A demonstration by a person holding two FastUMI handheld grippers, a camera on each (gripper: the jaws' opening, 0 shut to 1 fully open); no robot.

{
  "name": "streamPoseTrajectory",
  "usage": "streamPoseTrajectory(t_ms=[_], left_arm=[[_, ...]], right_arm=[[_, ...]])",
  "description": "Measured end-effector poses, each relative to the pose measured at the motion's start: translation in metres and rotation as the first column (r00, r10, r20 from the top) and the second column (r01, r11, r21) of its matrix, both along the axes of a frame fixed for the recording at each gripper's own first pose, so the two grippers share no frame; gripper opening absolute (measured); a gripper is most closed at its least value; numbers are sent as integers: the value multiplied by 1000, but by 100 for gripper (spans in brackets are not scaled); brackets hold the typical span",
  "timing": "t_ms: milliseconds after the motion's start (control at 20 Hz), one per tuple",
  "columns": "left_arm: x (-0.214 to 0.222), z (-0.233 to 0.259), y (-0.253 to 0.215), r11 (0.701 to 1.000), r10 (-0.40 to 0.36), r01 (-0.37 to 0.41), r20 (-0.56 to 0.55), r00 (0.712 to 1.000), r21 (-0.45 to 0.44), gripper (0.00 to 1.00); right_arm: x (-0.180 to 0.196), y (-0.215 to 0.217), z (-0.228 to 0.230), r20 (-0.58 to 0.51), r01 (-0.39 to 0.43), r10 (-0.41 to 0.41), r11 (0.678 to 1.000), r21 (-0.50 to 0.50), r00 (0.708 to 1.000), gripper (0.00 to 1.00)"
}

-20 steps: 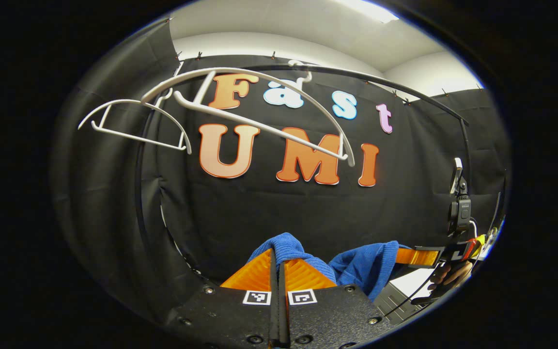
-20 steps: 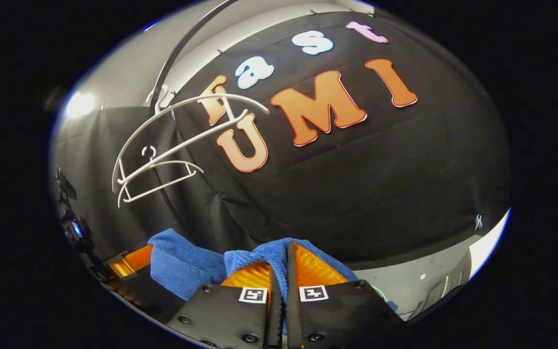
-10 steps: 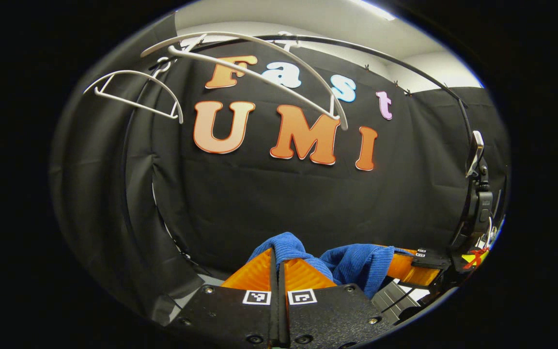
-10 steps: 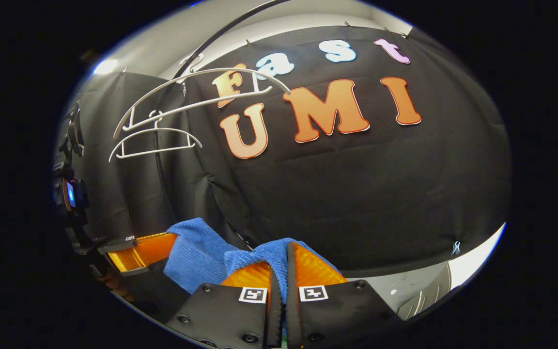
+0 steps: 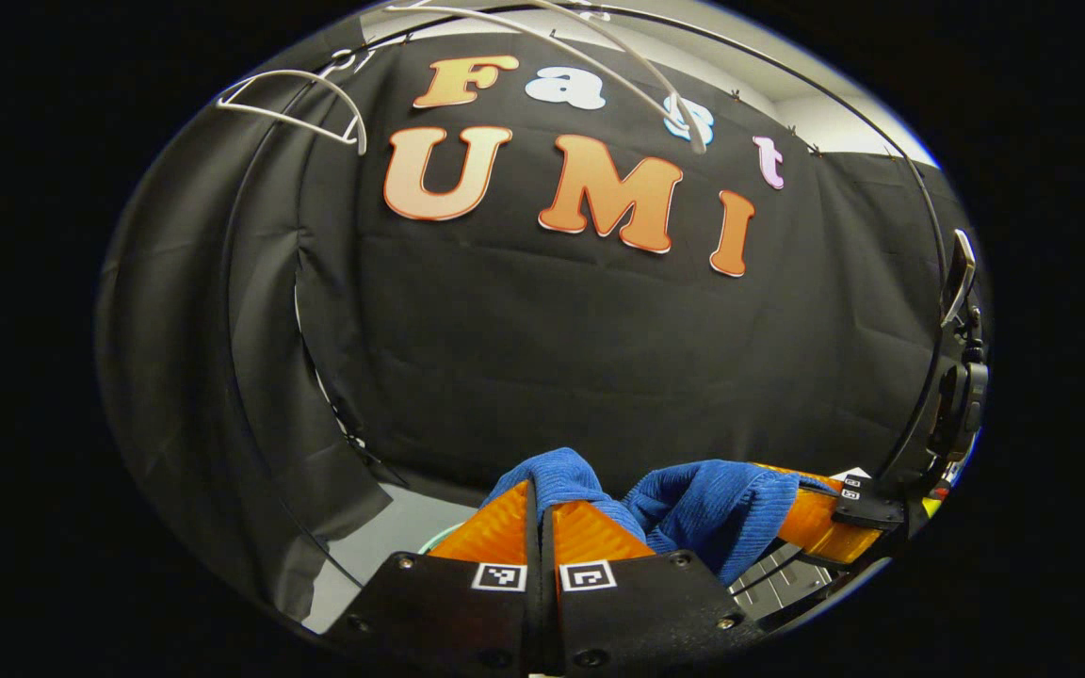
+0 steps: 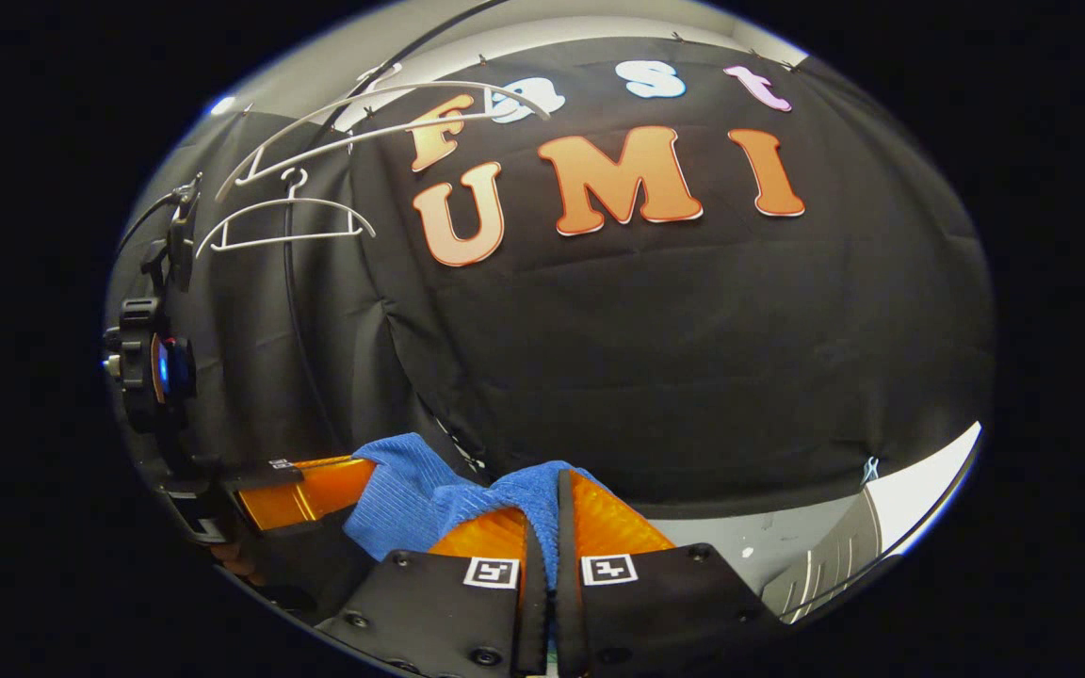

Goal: Grasp the clothes on the hanger with both hands and then place them into the laundry hamper below.

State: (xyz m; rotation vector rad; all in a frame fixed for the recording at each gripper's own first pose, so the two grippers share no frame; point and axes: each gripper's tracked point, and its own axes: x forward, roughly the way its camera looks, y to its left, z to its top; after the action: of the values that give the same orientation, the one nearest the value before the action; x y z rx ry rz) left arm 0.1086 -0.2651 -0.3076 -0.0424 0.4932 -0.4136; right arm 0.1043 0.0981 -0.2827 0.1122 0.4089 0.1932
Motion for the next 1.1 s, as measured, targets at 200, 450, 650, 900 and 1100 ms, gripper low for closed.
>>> streamPoseTrajectory(t_ms=[200,450,650,900,1100], left_arm=[[-5,-41,7,1000,14,-13,-68,998,17,0],[-11,-96,14,998,36,-26,-178,983,53,0],[-23,-140,17,996,53,-33,-252,966,83,0],[-42,-194,26,989,77,-28,-354,932,143,0],[-56,-230,36,981,113,-35,-416,902,189,0]], right_arm=[[-1,-15,-37,-45,40,-40,999,1,998,11],[0,-32,-76,-89,130,-127,991,29,988,11],[-9,-45,-122,-172,179,-171,983,34,970,11],[-22,-43,-174,-262,183,-176,983,0,949,11],[-29,-38,-212,-325,159,-165,986,-44,931,11]])
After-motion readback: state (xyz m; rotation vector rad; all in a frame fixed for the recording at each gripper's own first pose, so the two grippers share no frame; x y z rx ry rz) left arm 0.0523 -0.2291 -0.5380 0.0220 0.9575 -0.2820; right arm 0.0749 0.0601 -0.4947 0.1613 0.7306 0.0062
